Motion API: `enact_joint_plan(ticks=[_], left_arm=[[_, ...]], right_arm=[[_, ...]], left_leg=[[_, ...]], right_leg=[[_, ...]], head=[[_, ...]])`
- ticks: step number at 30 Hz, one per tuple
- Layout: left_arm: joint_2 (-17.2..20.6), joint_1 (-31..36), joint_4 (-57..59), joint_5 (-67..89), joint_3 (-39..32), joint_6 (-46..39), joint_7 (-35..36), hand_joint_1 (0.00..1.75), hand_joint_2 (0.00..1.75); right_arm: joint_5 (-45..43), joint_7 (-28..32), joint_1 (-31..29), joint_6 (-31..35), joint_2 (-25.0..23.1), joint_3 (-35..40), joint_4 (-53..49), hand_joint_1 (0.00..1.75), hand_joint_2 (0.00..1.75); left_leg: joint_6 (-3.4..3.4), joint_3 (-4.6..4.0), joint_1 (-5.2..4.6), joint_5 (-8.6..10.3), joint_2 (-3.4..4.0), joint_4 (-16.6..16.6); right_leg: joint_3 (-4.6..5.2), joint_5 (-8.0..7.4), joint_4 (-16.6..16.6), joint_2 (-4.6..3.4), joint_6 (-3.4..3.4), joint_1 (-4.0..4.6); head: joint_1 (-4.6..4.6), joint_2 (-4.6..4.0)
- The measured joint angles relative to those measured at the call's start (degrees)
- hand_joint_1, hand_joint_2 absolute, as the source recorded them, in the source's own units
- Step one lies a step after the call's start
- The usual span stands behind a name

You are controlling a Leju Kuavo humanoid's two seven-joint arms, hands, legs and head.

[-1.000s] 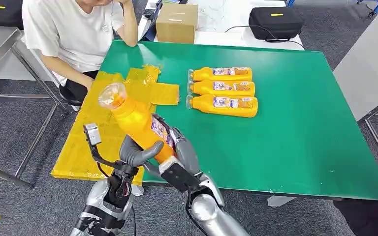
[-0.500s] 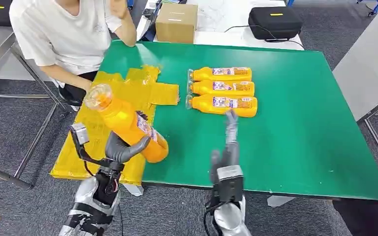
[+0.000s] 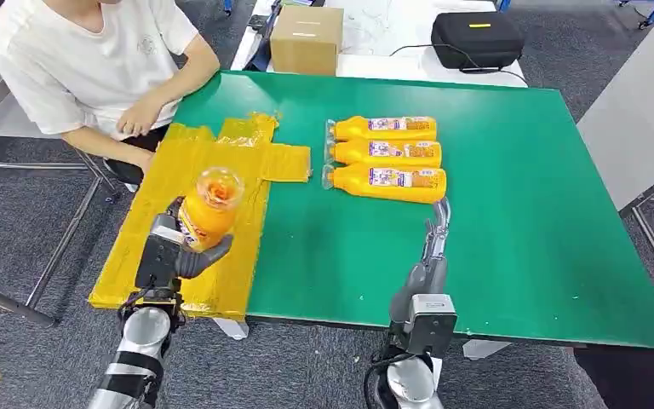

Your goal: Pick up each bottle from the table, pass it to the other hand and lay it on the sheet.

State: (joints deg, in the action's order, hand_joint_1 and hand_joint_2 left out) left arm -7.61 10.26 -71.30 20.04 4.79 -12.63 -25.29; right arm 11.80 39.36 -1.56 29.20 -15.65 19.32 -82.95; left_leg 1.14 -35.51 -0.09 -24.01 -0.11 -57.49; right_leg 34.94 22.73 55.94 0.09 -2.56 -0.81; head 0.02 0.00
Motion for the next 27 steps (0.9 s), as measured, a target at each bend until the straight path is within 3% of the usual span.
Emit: enact_joint_plan(ticks=[13, 19, 21, 22, 26, 27], left_arm=[[6.29, 7.26, 16.97, 38.32, 2.25, -12.83, 4.54, 1.75, 1.75], [8.13, 15.83, 30.32, 43.88, 5.03, -2.95, 9.62, 1.75, 1.75], [8.44, 19.15, 34.35, 43.61, 5.36, 0.47, 10.05, 1.41, 1.75], [8.53, 20.37, 35.79, 43.37, 5.44, 1.45, 10.19, 0.52, 1.75], [9.03, 24.08, 40.72, 40.26, 5.46, 7.39, 9.90, 0.52, 1.75], [9.29, 24.86, 41.63, 39.40, 5.40, 9.41, 9.62, 0.00, 1.75]], right_arm=[[-2.56, -0.31, -0.26, -2.27, 0.15, 2.16, -0.94, 0.00, 0.00], [-4.42, -0.81, -2.10, -5.57, -0.07, 3.43, -0.22, 0.00, 0.00], [-5.01, -1.20, -2.79, -6.40, -0.18, 3.89, 0.37, 0.00, 0.00], [-5.14, -1.31, -3.12, -6.67, -0.20, 4.04, 0.63, 0.00, 0.00], [-6.32, -1.33, -3.93, -7.72, -0.55, 4.07, 1.70, 0.00, 0.00], [-6.56, -1.29, -4.03, -7.98, -0.68, 4.04, 1.88, 0.00, 0.00]], left_leg=[[-0.07, 0.01, 0.00, 0.07, 0.02, 0.00], [-0.08, 0.01, 0.01, 0.13, -0.04, 0.00], [-0.08, 0.03, 0.00, 0.14, -0.10, 0.00], [-0.08, 0.04, 0.00, 0.14, -0.10, 0.01], [-0.09, 0.09, 0.00, 0.14, -0.09, 0.01], [-0.09, 0.11, 0.00, 0.14, -0.09, 0.01]], right_leg=[[0.02, -0.02, 0.02, 0.00, 0.02, 0.00], [-0.02, -0.03, 0.03, 0.01, 0.01, 0.00], [-0.10, -0.03, 0.04, 0.10, 0.01, -0.01], [-0.11, -0.03, 0.04, 0.12, 0.01, -0.01], [-0.16, -0.03, 0.06, 0.12, 0.01, -0.01], [-0.17, -0.03, 0.08, 0.11, 0.01, 0.00]], head=[[-0.02, 0.00], [0.00, 0.00], [0.02, 0.00], [0.02, 0.00], [0.00, 0.00], [0.02, 0.00]])
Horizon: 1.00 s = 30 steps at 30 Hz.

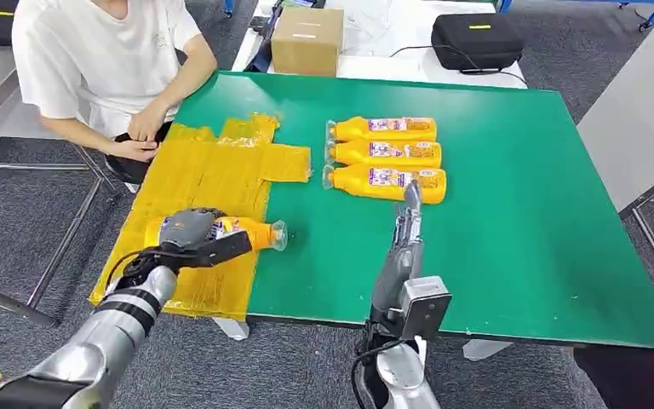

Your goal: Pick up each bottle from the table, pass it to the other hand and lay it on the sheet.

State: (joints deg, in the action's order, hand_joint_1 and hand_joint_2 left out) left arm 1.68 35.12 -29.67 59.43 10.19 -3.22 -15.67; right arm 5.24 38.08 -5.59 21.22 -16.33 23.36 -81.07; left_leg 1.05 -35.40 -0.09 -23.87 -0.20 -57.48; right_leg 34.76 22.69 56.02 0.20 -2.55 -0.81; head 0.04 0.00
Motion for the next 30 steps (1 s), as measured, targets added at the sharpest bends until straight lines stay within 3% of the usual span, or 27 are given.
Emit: enact_joint_plan(ticks=[6, 10, 15, 18, 25, 30], left_arm=[[0.50, 2.14, 3.11, -2.13, -0.53, 4.67, -1.49, 0.00, 1.75], [1.45, 3.57, 4.25, -5.34, -0.96, 12.70, -4.11, 0.00, 1.75], [3.06, 4.07, 4.64, -12.35, -2.58, 21.75, -10.77, 0.00, 1.75], [3.21, 2.73, 3.29, -18.96, -4.17, 22.68, -15.01, 0.00, 1.75], [-0.09, -3.60, -6.71, -35.38, -7.62, 25.12, -14.73, 0.00, 1.75], [-3.86, -6.92, -21.37, -52.38, -8.79, 24.08, -12.44, 0.00, 1.75]], right_arm=[[-0.20, 0.79, -0.56, -0.35, -0.55, -0.24, 1.05, 0.00, 0.00], [-0.22, 1.33, -1.49, -1.40, -0.79, -0.42, 2.34, 0.00, 0.00], [-0.67, 1.75, -2.73, -2.90, -0.94, -0.42, 4.43, 0.00, 0.00], [-1.14, 1.77, -2.93, -2.99, -0.94, -0.44, 5.11, 0.00, 0.00], [-0.77, 1.81, -2.89, -2.21, -0.94, -0.59, 5.90, 0.00, 0.00], [-0.09, 1.84, -2.72, -0.79, -0.92, -0.59, 5.90, 0.00, 0.00]], left_leg=[[-0.01, 0.07, 0.00, 0.01, 0.00, 0.01], [-0.04, 0.27, 0.00, -0.01, 0.00, 0.03], [-0.06, 0.59, 0.00, -0.03, -0.01, 0.05], [-0.07, 0.63, 0.00, 0.00, -0.01, 0.03], [-0.05, 0.40, -0.02, 0.03, 0.03, -0.02], [-0.05, 0.15, -0.02, 0.03, -0.03, -0.04]], right_leg=[[-0.03, 0.01, 0.06, 0.01, 0.01, 0.00], [-0.25, 0.03, 0.07, 0.02, 0.03, -0.01], [-0.56, 0.09, 0.06, 0.01, 0.09, 0.00], [-0.52, 0.09, 0.05, 0.02, 0.09, 0.00], [-0.29, 0.03, 0.05, 0.00, 0.05, -0.02], [-0.09, 0.03, 0.05, 0.05, 0.05, -0.01]], head=[[-0.02, 0.00], [-0.02, 0.00], [-0.02, 0.00], [-0.02, 0.00], [0.00, 0.00], [0.00, 0.00]])
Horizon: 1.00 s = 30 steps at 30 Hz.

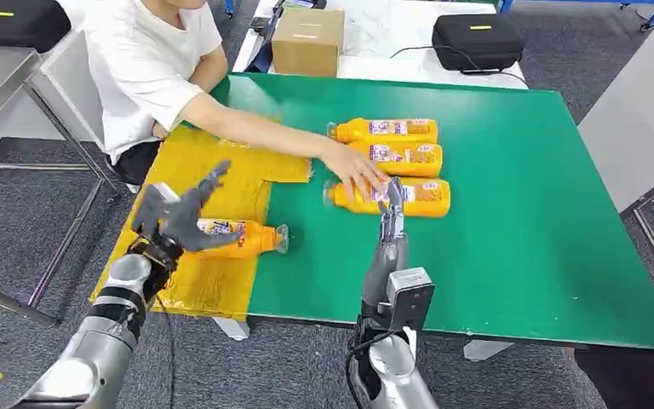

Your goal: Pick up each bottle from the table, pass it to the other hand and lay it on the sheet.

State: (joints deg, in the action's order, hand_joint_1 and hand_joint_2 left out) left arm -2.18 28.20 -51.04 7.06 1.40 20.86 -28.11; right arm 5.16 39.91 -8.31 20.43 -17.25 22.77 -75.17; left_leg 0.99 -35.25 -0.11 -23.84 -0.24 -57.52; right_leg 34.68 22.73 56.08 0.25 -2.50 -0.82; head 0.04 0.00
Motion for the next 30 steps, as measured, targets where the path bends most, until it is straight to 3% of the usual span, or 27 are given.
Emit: enact_joint_plan(ticks=[2, 3, 7, 13, 21, 30], left_arm=[[-1.25, -0.77, -5.60, -4.64, 0.00, -2.53, 1.03, 0.00, 1.75], [-1.98, -0.95, -8.31, -6.70, 0.02, -3.46, 1.38, 0.00, 1.75], [-3.56, -1.95, -16.14, -15.37, -0.42, -3.42, 2.41, 0.00, 1.75], [-4.29, -8.00, -27.35, -21.72, -0.70, -1.91, 2.93, 0.00, 1.75], [-5.25, -17.45, -38.71, -22.20, -0.11, -1.06, 2.63, 0.00, 1.75], [-5.51, -20.37, -43.21, -21.83, 0.94, -1.21, 2.89, 0.00, 1.75]], right_arm=[[0.02, 0.00, 0.03, 0.77, 0.02, 0.02, 0.00, 0.00, 0.00], [0.65, 0.00, 0.04, 1.31, 0.11, 0.05, 0.00, 0.00, 1.75], [18.78, -3.76, -0.92, 6.89, 2.10, 1.60, 1.80, 0.00, 1.75], [44.12, -17.45, -3.87, 8.00, 9.62, 2.73, 9.80, 0.00, 1.75], [51.41, -24.53, -2.69, 2.58, 15.72, 1.20, 12.85, 0.00, 1.75], [54.39, -27.47, -0.58, 1.03, 17.60, 0.00, 12.72, 0.00, 1.75]], left_leg=[[0.00, -0.06, 0.00, -0.01, 0.02, 0.01], [0.00, -0.09, 0.00, -0.01, 0.03, 0.02], [0.01, -0.13, 0.00, -0.02, 0.03, 0.02], [0.02, -0.15, -0.03, -0.02, 0.00, 0.01], [0.02, -0.26, -0.04, -0.06, -0.02, 0.00], [0.02, -0.28, -0.02, -0.05, 0.02, 0.01]], right_leg=[[0.06, 0.00, 0.00, -0.01, 0.00, 0.00], [0.08, 0.00, 0.00, -0.02, 0.00, 0.00], [0.13, 0.00, 0.00, -0.02, 0.00, 0.01], [0.11, 0.00, -0.02, 0.01, 0.00, -0.03], [0.23, 0.03, -0.07, 0.02, -0.02, -0.03], [0.27, 0.02, -0.07, 0.00, -0.02, -0.01]], head=[[-0.02, 0.00], [-0.02, 0.00], [-0.02, 0.00], [-0.02, 0.00], [-0.02, 0.00], [-0.02, 0.00]])
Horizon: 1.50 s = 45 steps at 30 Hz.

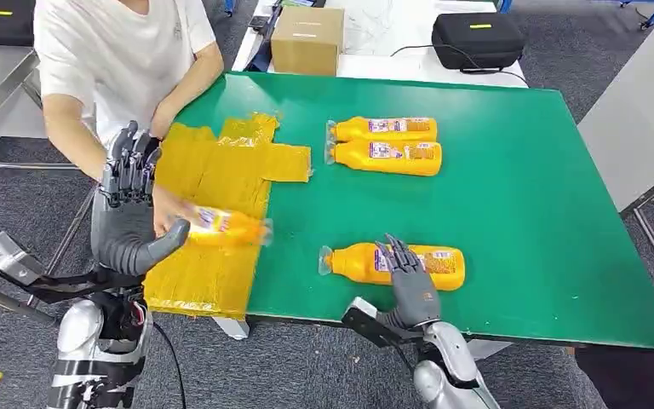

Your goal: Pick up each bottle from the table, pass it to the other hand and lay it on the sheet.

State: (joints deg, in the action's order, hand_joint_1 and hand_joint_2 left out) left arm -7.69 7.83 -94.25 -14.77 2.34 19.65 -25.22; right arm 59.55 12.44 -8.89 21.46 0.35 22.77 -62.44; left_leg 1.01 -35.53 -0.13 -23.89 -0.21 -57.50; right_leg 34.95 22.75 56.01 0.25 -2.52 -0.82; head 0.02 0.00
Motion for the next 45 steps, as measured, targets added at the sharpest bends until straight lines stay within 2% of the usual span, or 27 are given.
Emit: enact_joint_plan(ticks=[10, 21, 26, 30, 33, 36, 41, 45], left_arm=[[0.02, -2.19, -2.67, 2.29, 0.44, -0.02, 0.52, 0.00, 1.75], [0.02, -2.70, -2.75, 2.16, 1.03, 0.66, 0.52, 0.00, 1.75], [0.02, -2.29, -2.64, 1.66, 1.44, 0.83, 0.35, 0.00, 1.75], [0.02, -2.06, -2.62, 0.96, 1.70, 0.87, 0.42, 0.00, 1.75], [0.02, -2.26, -2.62, 0.06, 1.68, 0.85, 1.51, 0.00, 1.75], [0.02, -3.11, -2.73, -0.15, 1.62, 1.07, 1.90, 0.00, 1.75], [0.02, -4.14, -2.95, -0.26, 1.57, 1.46, 2.29, 0.00, 1.75], [0.02, -5.94, -4.17, 0.04, 1.53, 1.53, 2.51, 0.00, 1.75]], right_arm=[[14.28, -13.01, 1.54, -0.50, 2.01, -2.47, -1.79, 0.00, 1.75], [14.56, -13.32, -1.48, -0.46, 3.39, -6.25, 0.04, 0.00, 1.75], [13.52, -11.61, -4.53, 0.07, 3.23, -6.49, 3.61, 0.00, 1.75], [14.78, -12.80, -6.68, 0.06, 2.97, -6.45, 5.51, 0.00, 1.75], [16.73, -17.26, -8.17, -5.49, 3.06, -6.45, 6.80, 0.00, 1.75], [16.73, -18.76, -9.32, -9.02, 3.54, -6.43, 8.06, 0.00, 1.75], [16.60, -19.85, -10.83, -10.86, 4.46, -6.40, 9.59, 0.00, 1.75], [17.14, -21.40, -9.70, -12.63, 6.46, -6.27, 7.98, 0.00, 1.75]], left_leg=[[0.01, -0.01, -0.02, -0.01, -0.01, 0.00], [0.02, 0.01, -0.02, 0.01, 0.00, -0.01], [0.01, 0.00, -0.01, 0.00, 0.02, 0.00], [0.01, 0.00, -0.01, 0.01, 0.01, -0.01], [0.02, 0.00, -0.02, 0.01, 0.00, -0.01], [0.02, 0.02, -0.02, 0.00, 0.02, -0.01], [0.02, 0.09, -0.02, 0.00, -0.02, -0.01], [0.02, 0.24, -0.02, -0.01, -0.05, -0.01]], right_leg=[[-0.02, 0.00, -0.01, 0.01, -0.01, -0.02], [-0.03, -0.03, 0.00, 0.01, -0.01, -0.01], [-0.02, -0.02, 0.01, -0.01, -0.01, -0.01], [-0.02, -0.03, 0.01, 0.00, -0.01, -0.01], [-0.03, -0.03, 0.01, 0.00, -0.01, -0.01], [-0.03, -0.03, 0.00, -0.01, -0.01, -0.01], [-0.11, -0.01, -0.03, 0.01, -0.01, -0.02], [-0.25, 0.01, -0.04, 0.02, -0.02, -0.02]], head=[[0.00, 0.00], [-0.02, 0.00], [0.00, 0.00], [-0.02, 0.00], [0.00, 0.00], [-0.02, 0.00], [-0.02, 0.00], [0.00, 0.00]])
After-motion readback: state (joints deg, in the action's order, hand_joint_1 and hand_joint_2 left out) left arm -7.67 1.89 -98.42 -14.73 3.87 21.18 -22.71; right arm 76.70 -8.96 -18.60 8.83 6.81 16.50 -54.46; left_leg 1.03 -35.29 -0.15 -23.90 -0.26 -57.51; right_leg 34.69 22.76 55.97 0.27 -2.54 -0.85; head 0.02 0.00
